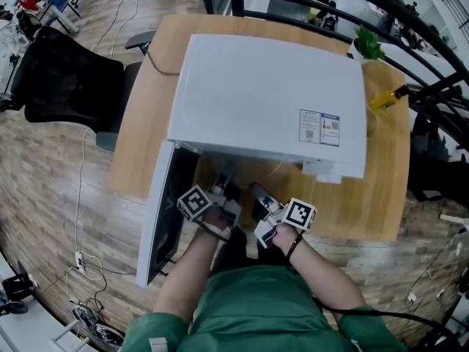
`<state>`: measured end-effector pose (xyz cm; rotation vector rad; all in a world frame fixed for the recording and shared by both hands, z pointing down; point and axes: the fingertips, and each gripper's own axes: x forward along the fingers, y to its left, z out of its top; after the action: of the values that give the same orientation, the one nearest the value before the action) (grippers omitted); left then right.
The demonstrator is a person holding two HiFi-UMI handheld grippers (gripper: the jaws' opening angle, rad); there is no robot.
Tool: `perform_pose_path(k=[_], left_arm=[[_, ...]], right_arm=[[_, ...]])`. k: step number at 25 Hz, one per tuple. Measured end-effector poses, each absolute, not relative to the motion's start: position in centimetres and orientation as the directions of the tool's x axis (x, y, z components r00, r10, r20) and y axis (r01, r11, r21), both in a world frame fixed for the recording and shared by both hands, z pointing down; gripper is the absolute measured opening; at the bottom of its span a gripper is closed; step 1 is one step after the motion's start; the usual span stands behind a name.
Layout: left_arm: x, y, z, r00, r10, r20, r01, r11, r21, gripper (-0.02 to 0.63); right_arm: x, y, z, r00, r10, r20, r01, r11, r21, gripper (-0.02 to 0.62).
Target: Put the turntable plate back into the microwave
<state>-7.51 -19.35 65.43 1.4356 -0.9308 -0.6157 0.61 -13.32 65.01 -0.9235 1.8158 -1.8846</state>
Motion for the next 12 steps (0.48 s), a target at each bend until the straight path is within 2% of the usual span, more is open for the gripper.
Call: perform_pose_path(k=[3, 12], left_arm=[[-6.8, -18.3, 65.3, 0.571, -0.803, 0.17, -0.2, 0.065, 0.978, 0.152], [-5.8, -15.5, 64.4, 0.627, -0.747, 0.223, -0.298, 0.035, 0.954, 0.132]], right_arm=[[0.9, -13.8, 65.1, -0.706, -0.676, 0.212, -0.186, -0.111, -0.976, 0.046], [2.1, -15.4, 65.3, -0.677, -0.703, 0.218, -0.174, -0.135, -0.975, 0.04]])
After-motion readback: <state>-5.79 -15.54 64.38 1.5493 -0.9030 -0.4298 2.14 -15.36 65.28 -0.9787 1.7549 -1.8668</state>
